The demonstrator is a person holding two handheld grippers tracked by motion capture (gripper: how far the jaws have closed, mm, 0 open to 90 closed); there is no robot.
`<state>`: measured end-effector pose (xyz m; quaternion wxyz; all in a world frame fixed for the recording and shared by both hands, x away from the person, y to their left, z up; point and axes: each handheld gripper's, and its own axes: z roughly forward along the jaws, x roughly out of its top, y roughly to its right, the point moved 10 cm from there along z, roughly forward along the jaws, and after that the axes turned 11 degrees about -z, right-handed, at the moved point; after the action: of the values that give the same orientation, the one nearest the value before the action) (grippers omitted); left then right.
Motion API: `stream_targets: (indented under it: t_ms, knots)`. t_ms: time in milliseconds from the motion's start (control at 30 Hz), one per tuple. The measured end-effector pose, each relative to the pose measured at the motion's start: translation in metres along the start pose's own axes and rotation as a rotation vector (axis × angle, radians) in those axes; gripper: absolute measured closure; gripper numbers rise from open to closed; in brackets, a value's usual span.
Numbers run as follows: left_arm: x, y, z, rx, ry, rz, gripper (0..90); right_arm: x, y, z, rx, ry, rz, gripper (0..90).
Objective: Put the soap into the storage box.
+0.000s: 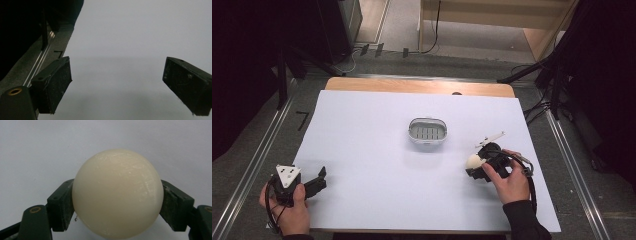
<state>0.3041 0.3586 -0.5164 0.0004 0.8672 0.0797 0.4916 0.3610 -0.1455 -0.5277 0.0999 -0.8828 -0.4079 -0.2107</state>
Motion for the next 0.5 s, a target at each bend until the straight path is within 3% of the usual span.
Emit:
stream_targets:
  t_ms: [500]
  knots:
    - [0.000,0.000,0.000,-0.002,-0.006,0.000,9.1,0.015,-0.002,-0.002,0.014,0.008,-0.015,24.1]
